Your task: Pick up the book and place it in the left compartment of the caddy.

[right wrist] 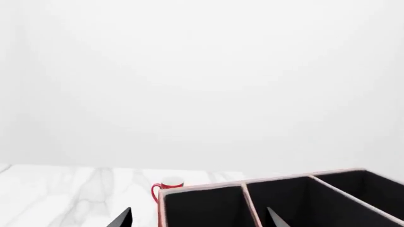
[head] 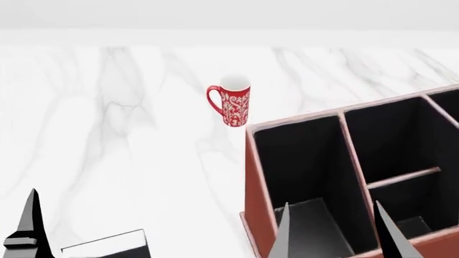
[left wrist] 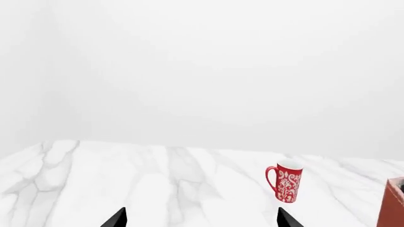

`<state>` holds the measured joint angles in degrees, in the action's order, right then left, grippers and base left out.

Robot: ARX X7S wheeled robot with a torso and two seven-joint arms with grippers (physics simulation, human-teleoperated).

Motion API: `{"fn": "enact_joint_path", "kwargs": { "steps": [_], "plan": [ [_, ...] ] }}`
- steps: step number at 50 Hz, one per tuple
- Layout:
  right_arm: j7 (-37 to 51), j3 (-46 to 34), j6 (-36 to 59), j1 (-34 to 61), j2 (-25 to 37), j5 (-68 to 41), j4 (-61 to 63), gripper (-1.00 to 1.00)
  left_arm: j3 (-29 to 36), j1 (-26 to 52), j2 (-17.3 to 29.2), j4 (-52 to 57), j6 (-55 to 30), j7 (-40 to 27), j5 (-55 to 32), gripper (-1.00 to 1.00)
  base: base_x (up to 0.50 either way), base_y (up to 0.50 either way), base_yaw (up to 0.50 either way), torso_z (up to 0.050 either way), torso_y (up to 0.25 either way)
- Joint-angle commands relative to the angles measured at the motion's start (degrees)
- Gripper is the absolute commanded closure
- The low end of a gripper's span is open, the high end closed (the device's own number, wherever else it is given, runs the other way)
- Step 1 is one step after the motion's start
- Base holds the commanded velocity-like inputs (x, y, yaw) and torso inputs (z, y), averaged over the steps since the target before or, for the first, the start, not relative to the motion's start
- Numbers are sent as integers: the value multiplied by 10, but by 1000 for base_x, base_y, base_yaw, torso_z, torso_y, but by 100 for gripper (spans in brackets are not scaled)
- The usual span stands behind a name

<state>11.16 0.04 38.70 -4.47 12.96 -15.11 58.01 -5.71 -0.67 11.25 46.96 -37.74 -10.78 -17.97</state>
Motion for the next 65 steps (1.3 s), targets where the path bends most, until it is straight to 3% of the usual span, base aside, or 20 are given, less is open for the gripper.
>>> {"fn": "enact_joint_path", "kwargs": {
  "steps": [1, 19, 24, 29, 35, 48, 55, 65],
  "plan": [
    [5, 2, -10, -2, 5, -13, -2, -100, 1, -2, 4, 1, 2, -3, -5, -100, 500, 0, 0, 0, 0],
    [35, -13, 7, 10, 14, -1, -7, -100, -6, 2, 10, 5, -4, -11, -18, -100, 83, 0, 0, 0, 1],
    [-8, 1, -64, -16, 15, -40, -14, -100, -8, 3, 11, 4, -4, -13, -21, -100, 76, 0, 0, 0, 0],
    [32, -9, 4, 10, 15, -24, -13, -100, -13, 5, 13, 8, -6, -16, -27, -100, 279, 0, 0, 0, 0],
    [122, -86, 111, 60, 27, 76, 7, -100, -25, 12, 16, 9, -13, -21, -35, -100, 0, 0, 0, 0, 0],
    [77, 11, 166, 97, 3, -51, -4, -100, -58, 30, 34, -21, -5, -4, -63, -100, 0, 0, 0, 0, 0],
    [102, 4, 334, 277, 31, -115, 10, -100, -106, 61, 47, -27, -36, -6, -105, -100, 0, 0, 0, 0, 0],
    [50, -14, 442, 423, 65, -178, -23, -100, -104, 69, 57, -45, -15, -6, -86, -100, 0, 0, 0, 0, 0]
  ]
}}
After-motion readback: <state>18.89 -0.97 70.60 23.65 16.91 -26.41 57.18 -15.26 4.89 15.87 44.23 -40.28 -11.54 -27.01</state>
